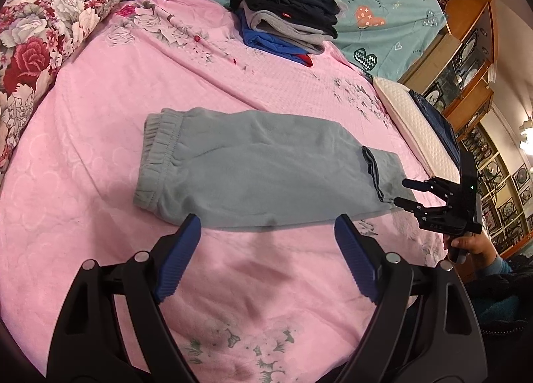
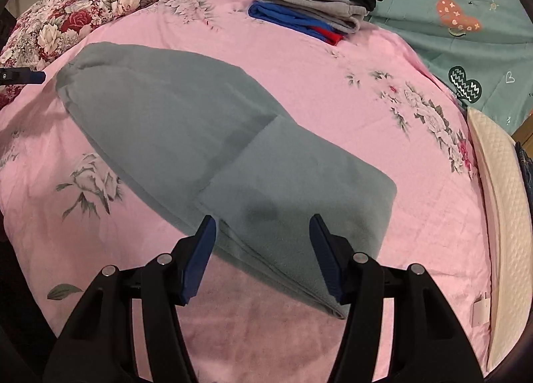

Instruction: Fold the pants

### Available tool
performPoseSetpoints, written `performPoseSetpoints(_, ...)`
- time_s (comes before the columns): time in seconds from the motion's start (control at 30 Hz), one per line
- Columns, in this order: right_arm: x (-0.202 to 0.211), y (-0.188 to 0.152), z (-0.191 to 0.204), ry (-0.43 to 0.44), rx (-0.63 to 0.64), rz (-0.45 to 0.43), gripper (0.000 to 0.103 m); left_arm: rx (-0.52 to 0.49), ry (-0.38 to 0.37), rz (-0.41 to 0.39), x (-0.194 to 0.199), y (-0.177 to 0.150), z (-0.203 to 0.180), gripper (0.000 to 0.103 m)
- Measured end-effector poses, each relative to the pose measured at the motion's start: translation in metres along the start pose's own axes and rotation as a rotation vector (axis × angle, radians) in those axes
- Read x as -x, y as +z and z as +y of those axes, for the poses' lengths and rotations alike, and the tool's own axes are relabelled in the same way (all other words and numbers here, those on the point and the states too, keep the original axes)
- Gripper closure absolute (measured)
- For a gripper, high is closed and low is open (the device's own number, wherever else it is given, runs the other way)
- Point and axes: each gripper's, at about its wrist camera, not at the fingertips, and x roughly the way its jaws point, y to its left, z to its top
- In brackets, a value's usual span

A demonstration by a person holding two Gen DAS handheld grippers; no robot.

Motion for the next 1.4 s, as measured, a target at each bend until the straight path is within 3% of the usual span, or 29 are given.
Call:
performPoseSetpoints(0.23, -0.016, 0.006, 0.02, 0.028, 0.071, 0.014, 0.046, 0.032, 0.005, -0.006, 0.004, 0.0, 0.007, 0.017)
performPoseSetpoints(0.43, -0.022, 0.012, 0.013, 0.067, 0.055, 0.013, 0.046, 0.055, 0.005, 0.022, -0.005, -0.002, 0.014, 0.017)
performPoseSetpoints(0.5, -0.021, 0.01, 0.012, 0.093, 0.05, 0.006, 0.065, 0.062, 0.002, 0.023, -0.006, -0.003, 0.015, 0.017)
performPoseSetpoints(0.67, -0.019, 0.01, 0.023, 0.102, 0.128, -0.015, 0.087, 0.058, 0.007, 0.026, -0.006, -0.004, 0.014, 0.017)
performPoseSetpoints(0.8, -0.018, 0.017, 0.001, 0.248, 0.017, 0.001, 0.095, 0.056, 0.01, 0.029, -0.006, -0.006, 0.014, 0.017)
performPoseSetpoints(0.97, -0.024, 0.018, -0.044, 0.504, -0.289, 0.023, 0.098, 0.07, 0.006, 0.032, -0.007, -0.007, 0.018, 0.017)
performPoseSetpoints(1.13, -0.007, 0.026, -0.07, 0.664, -0.481, -0.064, 0.098, 0.069, -0.001, 0.025, -0.006, -0.007, 0.019, 0.017)
performPoseSetpoints(1.3, 0.002, 0.04, -0.046, 0.756, -0.436, -0.099, 0.098, 0.071, 0.0, 0.013, -0.004, -0.009, 0.018, 0.017)
performPoseSetpoints(1.4, -0.02, 0.039, -0.02, 0.709, -0.383, -0.031, 0.098, 0.085, 0.003, 0.017, -0.004, -0.01, 0.02, 0.017)
